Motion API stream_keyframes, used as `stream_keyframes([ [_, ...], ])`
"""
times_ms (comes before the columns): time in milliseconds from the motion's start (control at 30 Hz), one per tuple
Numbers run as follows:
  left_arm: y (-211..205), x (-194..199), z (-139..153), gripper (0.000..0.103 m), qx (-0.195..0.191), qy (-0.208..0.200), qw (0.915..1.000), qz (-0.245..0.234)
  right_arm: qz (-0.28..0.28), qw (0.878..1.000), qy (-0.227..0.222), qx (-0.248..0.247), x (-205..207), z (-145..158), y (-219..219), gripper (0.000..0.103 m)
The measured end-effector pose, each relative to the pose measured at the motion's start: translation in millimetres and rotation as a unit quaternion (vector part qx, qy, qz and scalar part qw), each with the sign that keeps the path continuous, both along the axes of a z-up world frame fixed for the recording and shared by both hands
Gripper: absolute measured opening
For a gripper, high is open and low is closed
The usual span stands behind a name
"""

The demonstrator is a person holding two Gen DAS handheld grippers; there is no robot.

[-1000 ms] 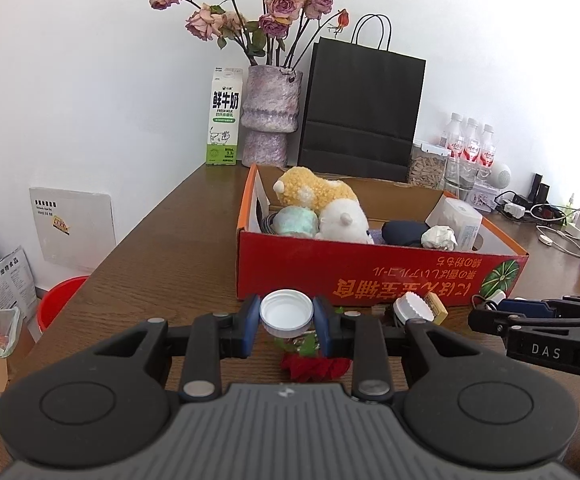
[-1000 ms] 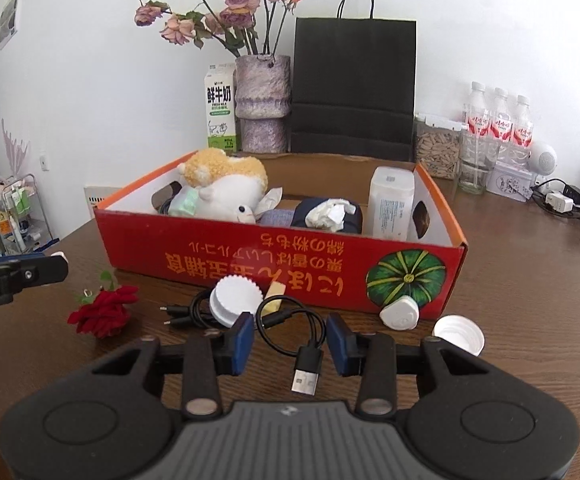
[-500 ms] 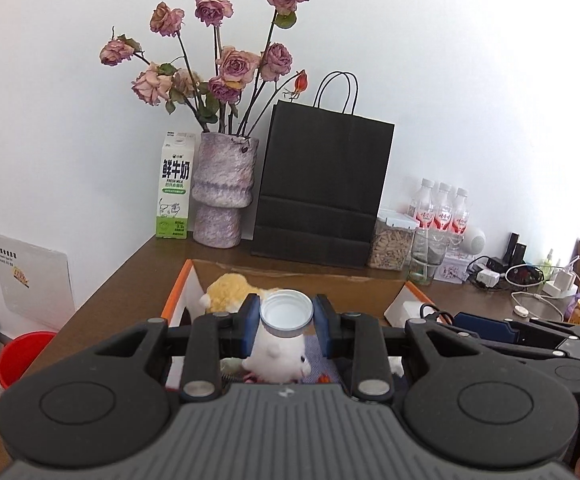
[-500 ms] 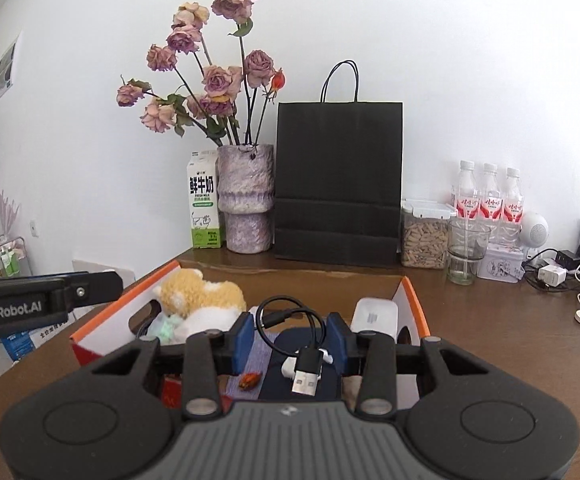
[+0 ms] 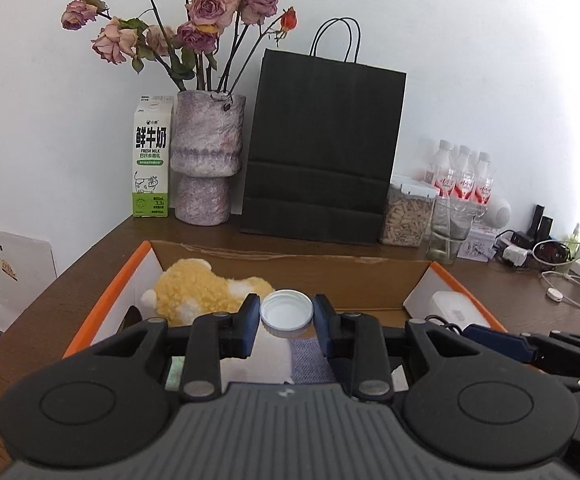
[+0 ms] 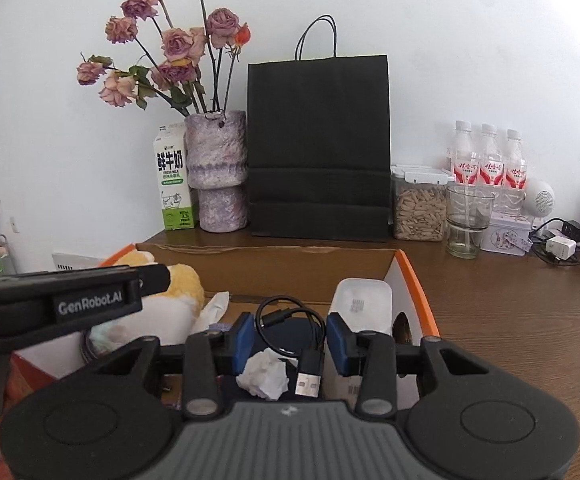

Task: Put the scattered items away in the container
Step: 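Carry the white cap into the box with the left gripper while the right gripper carries the black cable, then open both grippers inside the box to release the cap and cable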

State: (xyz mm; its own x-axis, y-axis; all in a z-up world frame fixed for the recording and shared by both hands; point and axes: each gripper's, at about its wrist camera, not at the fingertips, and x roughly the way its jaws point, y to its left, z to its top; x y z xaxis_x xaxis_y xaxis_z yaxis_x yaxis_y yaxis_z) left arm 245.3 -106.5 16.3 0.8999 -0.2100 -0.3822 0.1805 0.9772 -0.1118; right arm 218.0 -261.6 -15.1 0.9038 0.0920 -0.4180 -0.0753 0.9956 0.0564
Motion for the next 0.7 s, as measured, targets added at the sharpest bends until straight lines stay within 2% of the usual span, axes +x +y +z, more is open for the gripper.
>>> stream_keyframes([
  [333,-7,-3,-10,0.029,0.021,0.002,0.9998,-0.005,-0.004,1.000,0.005,0.001,-4,-7,0,0.040],
  [367,-6,-3,-11,0.033,0.021,0.001,0.9998,-0.003,-0.004,1.000,0.003,0.003,-5,-7,-1,0.042],
  [400,-6,-4,-10,0.045,0.020,0.000,0.9998,-0.001,-0.007,1.000,0.001,0.006,-6,-7,-2,0.042],
  [467,-5,-9,-8,0.057,0.022,-0.009,0.9997,0.008,-0.011,1.000,-0.005,0.013,-9,-5,-5,0.047],
  [533,-4,-15,-6,0.062,0.026,-0.021,0.9993,0.015,-0.018,1.000,-0.010,0.020,-12,-3,-9,0.055],
  [600,-2,-18,-3,0.082,0.028,-0.031,0.9986,0.032,-0.030,0.999,-0.014,0.030,-14,-2,-14,0.065],
  [700,5,-19,-1,0.099,0.021,-0.039,0.9976,0.053,-0.041,0.998,-0.020,0.044,-18,0,-22,0.080],
])
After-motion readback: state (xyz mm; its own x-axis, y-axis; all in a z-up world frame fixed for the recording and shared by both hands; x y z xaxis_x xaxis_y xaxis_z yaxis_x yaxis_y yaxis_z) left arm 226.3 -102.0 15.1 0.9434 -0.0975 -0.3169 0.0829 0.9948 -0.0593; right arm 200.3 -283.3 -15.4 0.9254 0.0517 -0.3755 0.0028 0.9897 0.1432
